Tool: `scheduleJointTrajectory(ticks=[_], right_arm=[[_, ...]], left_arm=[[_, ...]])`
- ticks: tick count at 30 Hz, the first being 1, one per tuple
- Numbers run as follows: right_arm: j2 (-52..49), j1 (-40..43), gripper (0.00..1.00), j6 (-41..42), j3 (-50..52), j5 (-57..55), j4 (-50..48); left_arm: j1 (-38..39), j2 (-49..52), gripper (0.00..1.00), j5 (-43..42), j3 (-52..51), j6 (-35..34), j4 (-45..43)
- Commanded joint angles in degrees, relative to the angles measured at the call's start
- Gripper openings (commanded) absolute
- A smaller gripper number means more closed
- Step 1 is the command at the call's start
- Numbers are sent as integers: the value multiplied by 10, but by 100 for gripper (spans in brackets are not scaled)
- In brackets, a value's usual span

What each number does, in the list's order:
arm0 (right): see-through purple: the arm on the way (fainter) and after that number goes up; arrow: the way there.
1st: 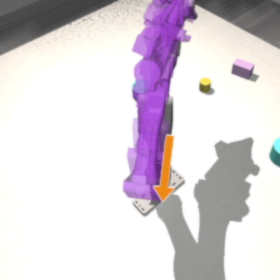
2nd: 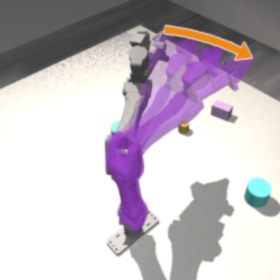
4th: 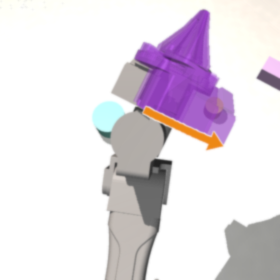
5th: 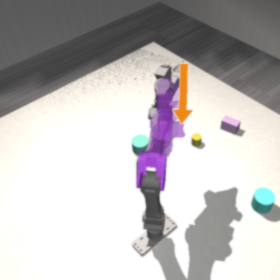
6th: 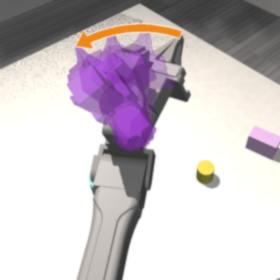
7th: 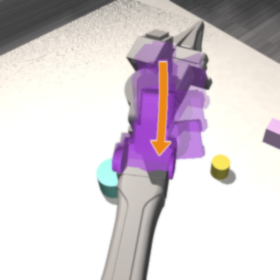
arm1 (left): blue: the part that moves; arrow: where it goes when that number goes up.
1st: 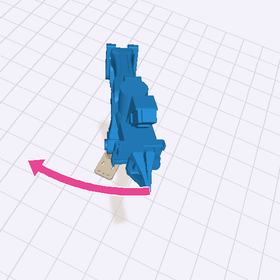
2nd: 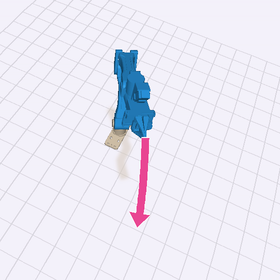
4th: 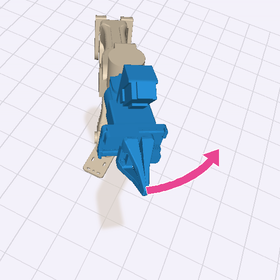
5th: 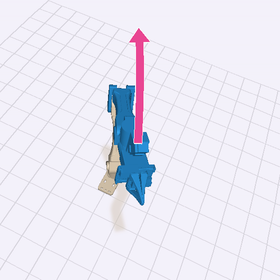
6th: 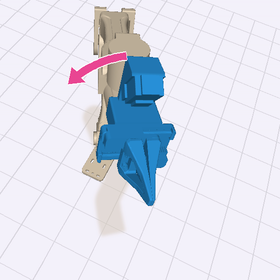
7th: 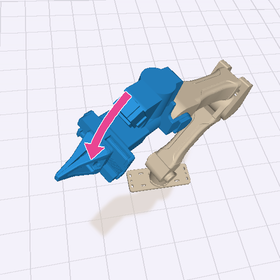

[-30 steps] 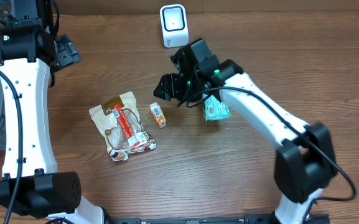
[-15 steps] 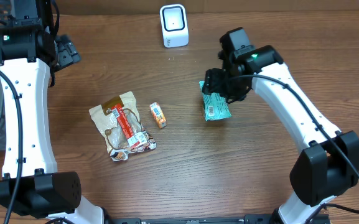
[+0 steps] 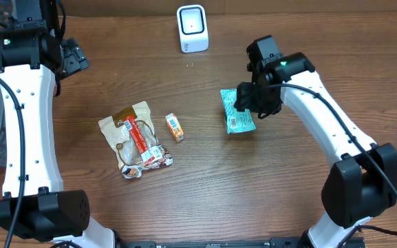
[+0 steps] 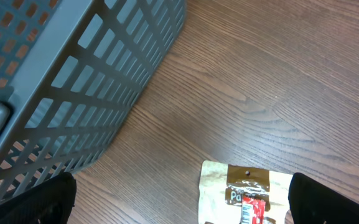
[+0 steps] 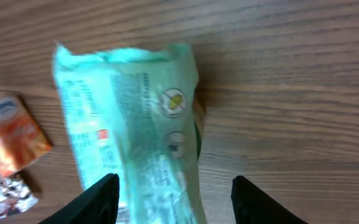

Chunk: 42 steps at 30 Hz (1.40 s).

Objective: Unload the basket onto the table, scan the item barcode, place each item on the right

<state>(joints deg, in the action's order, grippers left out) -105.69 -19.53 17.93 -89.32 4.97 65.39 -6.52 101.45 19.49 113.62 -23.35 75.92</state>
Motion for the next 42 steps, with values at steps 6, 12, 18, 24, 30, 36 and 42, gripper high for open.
scheduleJointTrajectory(ticks=[6, 12, 18, 24, 30, 36, 42], right_arm=[[9, 2, 49, -4, 47, -10, -23], [9, 2, 22, -4, 47, -10, -31], [10, 2, 4, -4, 25, -7, -33], [18, 1, 4, -4, -44, 107, -40], [17, -19, 4, -4, -38, 135, -59], [17, -61, 4, 36, -1, 70, -101], [16, -88, 4, 48, 59, 66, -186]], left_arm=[[-1, -15, 100, 0, 12, 7, 2], [-1, -15, 100, 0, 12, 7, 2], [-1, -15, 100, 0, 12, 7, 2], [-1, -15, 100, 0, 12, 7, 2], [-1, -15, 100, 0, 12, 7, 2], [-1, -15, 100, 0, 12, 7, 2], [-1, -15, 100, 0, 12, 7, 2]])
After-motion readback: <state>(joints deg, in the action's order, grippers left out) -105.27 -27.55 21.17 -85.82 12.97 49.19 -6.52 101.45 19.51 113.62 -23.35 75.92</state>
